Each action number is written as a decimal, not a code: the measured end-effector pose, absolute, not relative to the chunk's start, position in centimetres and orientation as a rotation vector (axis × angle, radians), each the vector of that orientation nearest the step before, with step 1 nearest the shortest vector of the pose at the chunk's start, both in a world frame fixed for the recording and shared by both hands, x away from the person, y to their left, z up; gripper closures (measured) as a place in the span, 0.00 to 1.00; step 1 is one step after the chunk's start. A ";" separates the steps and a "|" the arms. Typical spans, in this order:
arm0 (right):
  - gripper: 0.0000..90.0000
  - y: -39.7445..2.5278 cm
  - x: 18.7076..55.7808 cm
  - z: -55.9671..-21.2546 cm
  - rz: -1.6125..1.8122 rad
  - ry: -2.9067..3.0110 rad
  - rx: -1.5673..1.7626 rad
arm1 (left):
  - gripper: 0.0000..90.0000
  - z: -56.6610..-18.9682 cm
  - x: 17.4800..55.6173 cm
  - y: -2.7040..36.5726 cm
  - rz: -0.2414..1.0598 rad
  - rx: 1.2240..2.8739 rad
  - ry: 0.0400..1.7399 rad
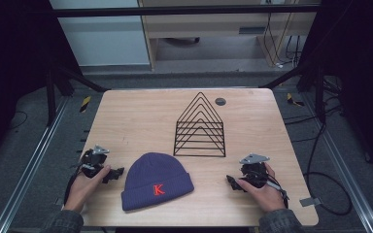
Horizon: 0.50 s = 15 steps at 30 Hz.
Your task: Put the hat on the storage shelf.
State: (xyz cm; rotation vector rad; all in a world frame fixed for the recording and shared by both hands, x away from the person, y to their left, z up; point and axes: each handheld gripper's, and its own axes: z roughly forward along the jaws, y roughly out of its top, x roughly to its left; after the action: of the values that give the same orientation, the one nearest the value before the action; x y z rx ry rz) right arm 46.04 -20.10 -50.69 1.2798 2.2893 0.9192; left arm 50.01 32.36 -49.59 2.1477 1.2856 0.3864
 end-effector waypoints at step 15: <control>0.09 -20.0 46.0 -50.7 0.913 2.296 1.273 | 0.10 -46.1 48.8 29.9 0.373 2.098 1.154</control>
State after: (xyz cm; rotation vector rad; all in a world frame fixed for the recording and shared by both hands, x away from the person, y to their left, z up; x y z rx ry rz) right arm 45.98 -20.03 -50.65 1.2730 2.2961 0.9127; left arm 48.80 29.90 -46.12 2.0979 1.1537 0.3728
